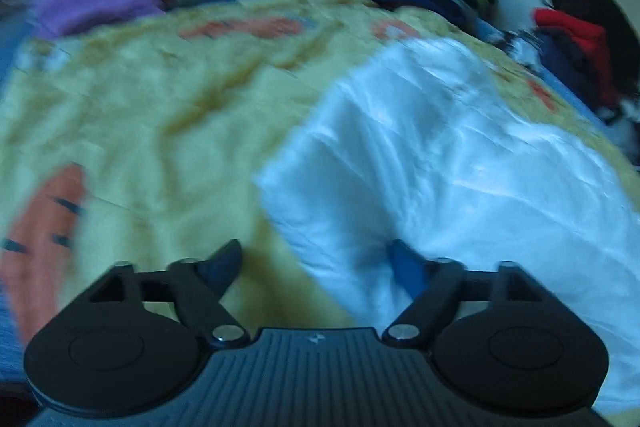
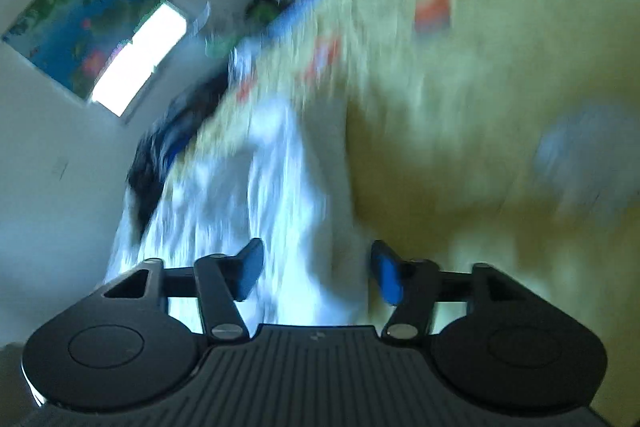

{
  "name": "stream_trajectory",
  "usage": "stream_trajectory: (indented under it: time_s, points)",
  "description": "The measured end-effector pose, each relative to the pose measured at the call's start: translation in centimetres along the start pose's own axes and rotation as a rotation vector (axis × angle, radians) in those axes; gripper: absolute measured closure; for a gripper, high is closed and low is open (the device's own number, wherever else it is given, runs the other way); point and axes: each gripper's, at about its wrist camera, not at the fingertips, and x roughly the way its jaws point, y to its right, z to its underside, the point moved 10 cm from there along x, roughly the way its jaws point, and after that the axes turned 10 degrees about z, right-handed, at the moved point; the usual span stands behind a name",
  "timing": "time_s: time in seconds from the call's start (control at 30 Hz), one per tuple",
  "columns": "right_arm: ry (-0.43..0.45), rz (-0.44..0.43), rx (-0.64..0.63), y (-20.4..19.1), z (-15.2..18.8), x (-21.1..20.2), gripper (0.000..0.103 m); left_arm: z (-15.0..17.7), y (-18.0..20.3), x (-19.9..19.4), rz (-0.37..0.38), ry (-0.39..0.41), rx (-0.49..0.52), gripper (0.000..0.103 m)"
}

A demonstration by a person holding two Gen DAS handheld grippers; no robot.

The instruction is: Fold small clothes

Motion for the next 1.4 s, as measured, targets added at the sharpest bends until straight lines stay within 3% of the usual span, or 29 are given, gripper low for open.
stream_trajectory:
  time_s: [0.07, 0.17, 0.33, 0.5, 0.63, 0.67, 0.7, 0.83, 1.0, 1.07, 1.13, 1.27, 1.4]
  points:
    - [0.074, 0.007, -0.075, -1.4, -1.9, -1.0, 0.043, -0.6, -0.4, -0.8, -0.008, 0.029, 0.015, 0.020]
    - [0.089, -0.047, -0.229, -6.6, -2.6, -0.5, 0.043, -1.9, -0.3, -1.3, -0.069, 0.071, 0.057, 0.020]
    - [-0.014, -0.176, -0.501, -17.2, 1.1, 4.4, 0.028, -3.3, 1.2, -1.1, -0.059, 0.113, 0.050, 0.020]
    - [-0.102, -0.207, -0.658, -23.8, 4.8, 9.9, 0.028, -3.2, 2.7, 0.3, -0.073, 0.116, 0.105, 0.020]
    - [-0.118, -0.102, -0.772, -24.9, 5.6, 14.6, 0.028, -2.4, 2.3, 1.7, -0.085, 0.075, 0.102, 0.020]
    - [-0.115, -0.088, -0.792, -24.8, 5.6, 15.5, 0.023, -2.2, 2.1, 2.0, -0.079, 0.069, 0.095, 0.020]
    - [-0.122, -0.088, -0.800, -24.6, 5.8, 16.3, 0.018, -2.1, 1.9, 2.2, -0.070, 0.064, 0.089, 0.019]
    - [-0.184, -0.106, -0.761, -23.3, 6.2, 18.9, 0.015, -2.0, 1.6, 2.7, -0.048, 0.060, 0.084, 0.014]
    - [-0.167, -0.112, -0.774, -23.1, 7.1, 19.7, 0.009, -1.6, 1.2, 3.6, -0.035, 0.048, 0.069, 0.010]
    - [-0.146, -0.112, -0.781, -23.2, 7.1, 19.3, 0.008, -1.6, 1.0, 3.4, -0.027, 0.049, 0.055, 0.010]
    - [-0.114, -0.111, -0.748, -23.3, 6.3, 18.6, 0.016, -1.5, 0.5, 3.1, -0.007, 0.050, 0.021, 0.010]
    - [-0.045, -0.246, -0.535, -24.4, 2.9, 14.6, 0.018, -0.7, -0.5, 2.6, 0.053, 0.043, -0.076, 0.011]
    - [-0.143, -0.331, -0.491, -26.9, 2.9, 14.2, 0.014, -0.3, 0.1, 2.2, 0.068, 0.043, -0.076, 0.010]
